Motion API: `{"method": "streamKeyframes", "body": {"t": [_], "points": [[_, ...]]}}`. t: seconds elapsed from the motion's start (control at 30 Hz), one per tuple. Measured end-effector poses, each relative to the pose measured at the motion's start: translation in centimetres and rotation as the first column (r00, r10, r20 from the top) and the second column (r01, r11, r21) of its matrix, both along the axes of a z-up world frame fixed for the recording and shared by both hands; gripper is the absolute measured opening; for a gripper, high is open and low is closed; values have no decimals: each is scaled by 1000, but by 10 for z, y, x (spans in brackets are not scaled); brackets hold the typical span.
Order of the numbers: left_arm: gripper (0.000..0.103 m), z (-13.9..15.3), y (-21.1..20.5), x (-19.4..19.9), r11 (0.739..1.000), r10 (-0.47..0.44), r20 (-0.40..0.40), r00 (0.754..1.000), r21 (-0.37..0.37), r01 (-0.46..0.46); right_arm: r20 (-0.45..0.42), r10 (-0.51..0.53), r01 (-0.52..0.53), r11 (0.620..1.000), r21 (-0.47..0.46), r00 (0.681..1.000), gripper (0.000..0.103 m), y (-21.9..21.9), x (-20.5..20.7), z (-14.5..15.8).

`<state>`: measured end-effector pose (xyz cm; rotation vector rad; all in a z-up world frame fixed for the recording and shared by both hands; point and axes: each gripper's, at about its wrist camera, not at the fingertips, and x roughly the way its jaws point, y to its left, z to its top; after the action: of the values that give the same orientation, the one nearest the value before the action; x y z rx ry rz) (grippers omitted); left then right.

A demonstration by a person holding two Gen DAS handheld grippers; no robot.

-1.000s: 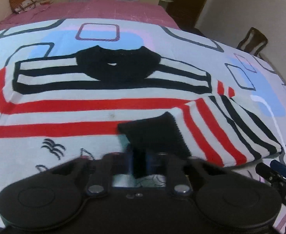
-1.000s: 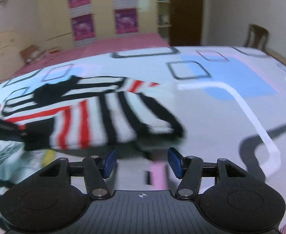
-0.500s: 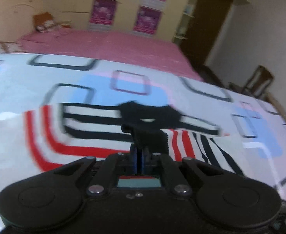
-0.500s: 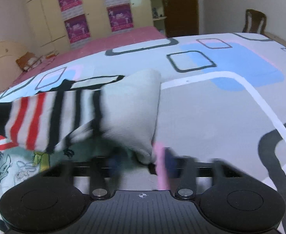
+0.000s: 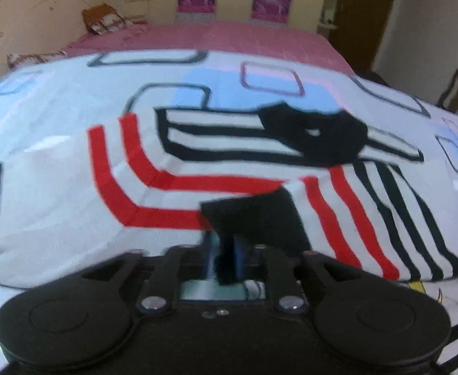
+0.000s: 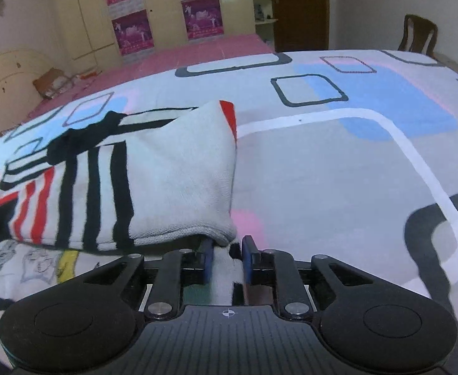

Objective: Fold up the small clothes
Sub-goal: 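Fold the held sleeve across the sweater body and release with the right gripper, then grasp the black cuff of the other sleeve with the left gripper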

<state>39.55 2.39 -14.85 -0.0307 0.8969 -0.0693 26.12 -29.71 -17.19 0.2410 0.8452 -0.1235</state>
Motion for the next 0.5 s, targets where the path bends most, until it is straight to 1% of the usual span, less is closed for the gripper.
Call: {"method": "streamKeyframes", "body": {"t": [0.03, 0.07, 0.1, 0.13, 0.2, 0.27, 0.37, 0.5], "points": [[28, 5, 3, -2, 1000, 16, 17, 1000, -4, -16, 9, -5, 4, 1000, 8, 1000, 21, -3, -4, 5], [35, 9, 5, -5, 999, 34, 36, 999, -6, -34, 23, -10, 10, 1000, 6, 1000, 23, -6, -7, 10], [38, 13, 6, -6, 999, 41, 57, 998, -8, -40, 37, -12, 12, 1000, -6, 999, 27, -7, -7, 15], [43, 17, 4, -7, 999, 39, 77, 996, -15, -38, 50, -12, 13, 1000, -15, 999, 34, -8, -5, 18], [45, 22, -3, -4, 999, 9, 89, 996, -36, -6, 68, -17, 18, 1000, -18, 998, 43, -13, 5, 22], [46, 20, -17, 1, 998, -36, 82, 996, -43, 39, 77, -25, 25, 1000, -1, 997, 43, -18, 20, 23], [46, 8, -36, 10, 996, -87, 67, 994, -25, 89, 72, -23, 22, 1000, 19, 997, 43, -24, 48, 17], [46, -12, -46, 15, 994, -108, 42, 993, 13, 108, 58, -17, 15, 999, 39, 998, 43, -29, 87, 4]]}}
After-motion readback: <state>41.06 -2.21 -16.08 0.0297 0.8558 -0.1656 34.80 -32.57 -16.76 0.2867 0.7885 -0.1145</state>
